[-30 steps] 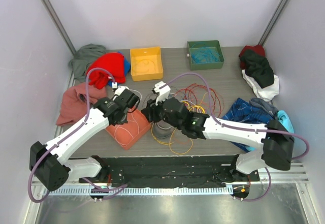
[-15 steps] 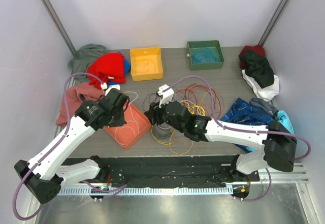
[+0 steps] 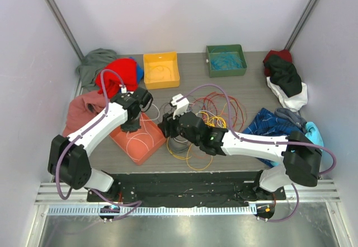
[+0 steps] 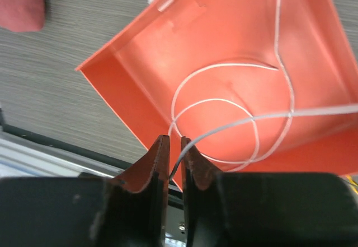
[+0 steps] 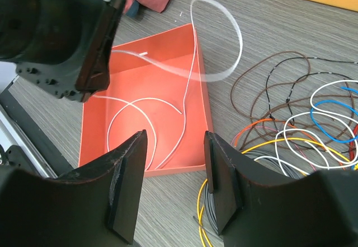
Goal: Untangle the cables
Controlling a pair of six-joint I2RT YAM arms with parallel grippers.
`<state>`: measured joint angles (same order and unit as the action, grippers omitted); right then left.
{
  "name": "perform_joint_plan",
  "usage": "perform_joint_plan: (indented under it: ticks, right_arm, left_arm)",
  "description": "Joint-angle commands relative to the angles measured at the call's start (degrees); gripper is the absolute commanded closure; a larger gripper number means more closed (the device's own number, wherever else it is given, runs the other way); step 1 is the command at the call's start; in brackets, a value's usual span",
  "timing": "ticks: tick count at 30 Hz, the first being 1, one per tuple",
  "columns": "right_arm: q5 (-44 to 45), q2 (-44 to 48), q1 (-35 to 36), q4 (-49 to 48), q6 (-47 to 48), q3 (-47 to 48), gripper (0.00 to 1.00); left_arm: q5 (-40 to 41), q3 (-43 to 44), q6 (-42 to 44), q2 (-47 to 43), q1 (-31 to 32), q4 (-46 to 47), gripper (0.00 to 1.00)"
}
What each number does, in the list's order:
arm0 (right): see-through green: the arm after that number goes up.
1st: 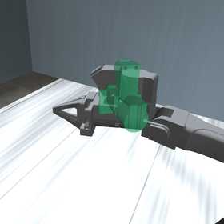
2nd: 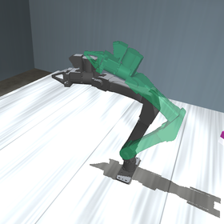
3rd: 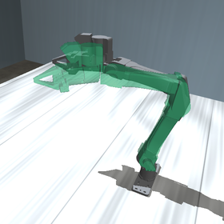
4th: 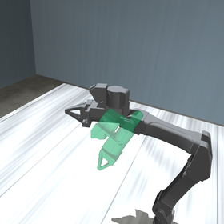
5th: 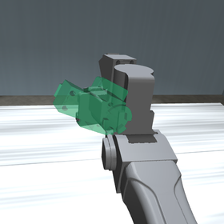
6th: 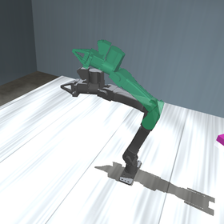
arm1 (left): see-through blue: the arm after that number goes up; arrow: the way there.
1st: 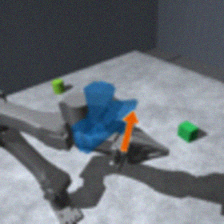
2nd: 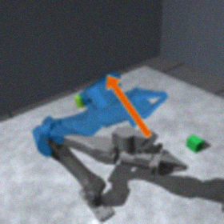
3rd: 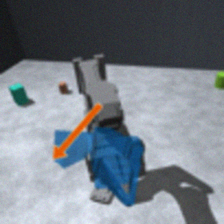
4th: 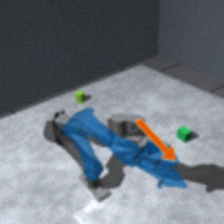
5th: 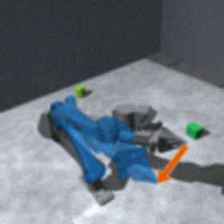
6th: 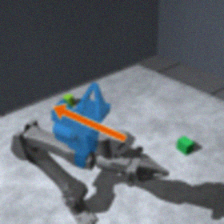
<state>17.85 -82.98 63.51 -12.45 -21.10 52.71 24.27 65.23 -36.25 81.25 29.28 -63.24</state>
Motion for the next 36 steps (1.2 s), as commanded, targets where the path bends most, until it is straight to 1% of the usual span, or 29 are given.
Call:
perform_joint_plan:
  ticks: [1,2,4,6,9,13,14,15,17,18,19,20,21,22,23,25,27,28,29,34,36]
  right_arm:
    - [0.9,2.7,-0.4,-3.4,0.6,0.2,0.47]
    - [1.0,2.7,-0.5,-3.4,0.7,0.1,0.47]
    - [0.9,2.5,-0.7,-3.2,0.6,0.0,0.47]
    - [0.5,2.1,-0.7,-3.4,0.4,0.0,0.47]
    - [0.4,1.9,-0.7,-3.4,0.1,0.0,0.47]
    - [0.6,1.3,-0.8,-2.9,0.0,0.1,0.47]
    - [0.6,1.2,-0.8,-2.8,-0.1,0.2,0.47]
    - [0.5,0.5,-1.0,-2.5,-0.3,0.5,0.47]
    - [0.2,-0.6,-1.4,-2.5,-1.2,1.0,0.46]
    - [-0.3,-1.4,-2.0,-2.9,-1.8,1.2,0.46]
    - [-2.4,-3.2,-3.8,-3.3,-2.6,1.8,0.46]
    - [-3.9,-4.5,-5.3,-3.5,-3.8,2.2,0.46]
    - [-6.1,-5.9,-6.7,-4.1,-5.9,2.7,0.45]
    - [-10.3,-8.8,-10.1,-4.5,-7.0,4.1,0.45]
    - [-12.3,-10.2,-11.4,-5.0,-7.8,4.8,0.45]
    - [-14.1,-14.1,-13.2,-5.2,-7.6,7.8,0.45]
    - [-13.2,-16.7,-13.4,-4.1,-5.5,10.6,0.44]
    - [-12.8,-18.0,-13.5,-3.6,-4.1,13.7,0.44]
    - [-11.8,-20.9,-13.8,-2.8,-3.5,15.6,0.44]
    - [-9.7,-28.5,-14.2,3.1,1.3,26.6,0.44]
    - [-9.4,-30.7,-14.2,4.5,2.3,28.5,0.44]
  left_arm:
    - [4.8,2.1,4.3,0.7,-1.4,0.2,0.78]
    - [6.0,2.2,5.0,0.9,-1.6,0.0,0.77]
    - [6.9,2.8,5.5,1.4,-1.8,-0.6,0.64]
    - [8.4,3.0,5.4,1.5,-1.8,-1.1,0.59]
    - [9.0,2.8,4.5,-1.1,-1.8,-0.6,0.53]
    - [9.5,3.4,3.8,-5.9,-1.8,-1.1,0.46]
    - [9.2,3.4,3.7,-7.1,-1.8,-1.1,0.43]
    - [9.1,3.6,3.3,-9.2,-1.8,-1.2,0.38]
    - [7.8,3.1,2.6,-11.8,-1.8,-0.2,0.34]
    - [7.0,2.7,2.4,-15.0,-1.9,0.9,0.32]
    - [5.5,1.9,2.2,-16.7,-1.9,2.3,0.31]
    - [3.3,0.1,2.0,-18.3,-1.8,5.9,0.31]
    - [1.9,-0.9,1.9,-22.1,-1.9,7.6,0.3]
    - [1.0,-2.0,1.3,-23.6,-1.9,9.3,0.3]
    - [-0.9,-4.3,1.0,-25.3,-1.9,12.7,0.3]
    - [-2.4,-6.7,0.7,-28.7,-1.9,15.5,0.3]
    - [-3.2,-8.7,0.0,-29.7,-1.9,16.8,0.3]
    - [-3.4,-9.3,0.0,-29.7,-1.9,17.1,0.3]
    - [-3.4,-10.0,-0.1,-29.7,-1.9,17.0,0.3]
    - [-4.8,-10.9,0.0,-28.9,-1.9,17.3,0.3]
    - [-5.4,-10.9,0.5,-29.0,-1.8,17.6,0.3]
